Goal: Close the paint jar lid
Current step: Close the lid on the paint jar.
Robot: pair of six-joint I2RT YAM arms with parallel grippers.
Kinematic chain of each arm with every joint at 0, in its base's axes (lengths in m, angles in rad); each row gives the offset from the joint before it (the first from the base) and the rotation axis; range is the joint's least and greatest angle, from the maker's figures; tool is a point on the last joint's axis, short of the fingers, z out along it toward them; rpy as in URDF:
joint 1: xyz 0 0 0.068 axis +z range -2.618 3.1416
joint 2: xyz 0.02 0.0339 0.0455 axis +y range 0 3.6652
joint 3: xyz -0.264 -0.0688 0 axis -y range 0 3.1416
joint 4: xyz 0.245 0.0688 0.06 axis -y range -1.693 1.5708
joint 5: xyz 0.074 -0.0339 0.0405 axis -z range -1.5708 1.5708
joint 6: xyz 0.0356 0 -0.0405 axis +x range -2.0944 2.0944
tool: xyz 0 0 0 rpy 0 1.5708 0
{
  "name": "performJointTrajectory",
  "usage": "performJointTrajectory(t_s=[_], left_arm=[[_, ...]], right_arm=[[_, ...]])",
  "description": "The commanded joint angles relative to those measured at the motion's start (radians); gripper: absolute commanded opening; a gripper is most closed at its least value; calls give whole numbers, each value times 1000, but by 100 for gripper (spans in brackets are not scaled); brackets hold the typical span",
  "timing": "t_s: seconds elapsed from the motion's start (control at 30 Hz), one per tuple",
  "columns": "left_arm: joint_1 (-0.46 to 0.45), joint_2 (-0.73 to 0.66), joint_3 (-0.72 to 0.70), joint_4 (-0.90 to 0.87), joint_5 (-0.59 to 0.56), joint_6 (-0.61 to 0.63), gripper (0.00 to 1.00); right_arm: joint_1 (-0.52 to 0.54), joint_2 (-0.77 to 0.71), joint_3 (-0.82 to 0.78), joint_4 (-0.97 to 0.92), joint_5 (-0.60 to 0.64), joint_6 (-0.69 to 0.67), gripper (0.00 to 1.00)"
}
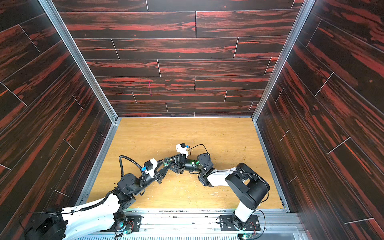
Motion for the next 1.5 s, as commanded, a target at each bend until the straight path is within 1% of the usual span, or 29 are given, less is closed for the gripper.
performJointTrajectory(t_s=[0.0,0.07,0.13,0.2,0.33,0.4,0.63,0.83,1.03,1.1,1.47], left_arm=[[0,-13,13,21,-6,25,14],[0,-14,13,21,-5,26,14],[0,-14,12,19,-6,26,14],[-1,-14,11,14,-6,27,14],[0,-11,9,15,-6,27,13],[1,-9,9,14,-5,25,13],[0,-2,10,6,-4,29,13],[0,10,10,6,-3,30,13],[0,10,9,2,0,30,12],[-1,10,9,2,1,30,12],[0,13,10,-5,0,31,12]], right_arm=[[13,4,27,5,-10,25,29],[14,-3,30,-11,-17,16,32],[13,-12,30,-28,-23,7,43],[13,-32,29,-61,-24,-9,51],[13,-68,33,-142,-31,-45,61],[13,-81,34,-163,-31,-52,63],[14,-93,51,-217,-38,-66,64],[14,-113,75,-290,-50,-96,63],[14,-119,74,-315,-46,-102,58],[14,-121,76,-313,-44,-101,57],[14,-146,96,-382,-62,-127,32]])
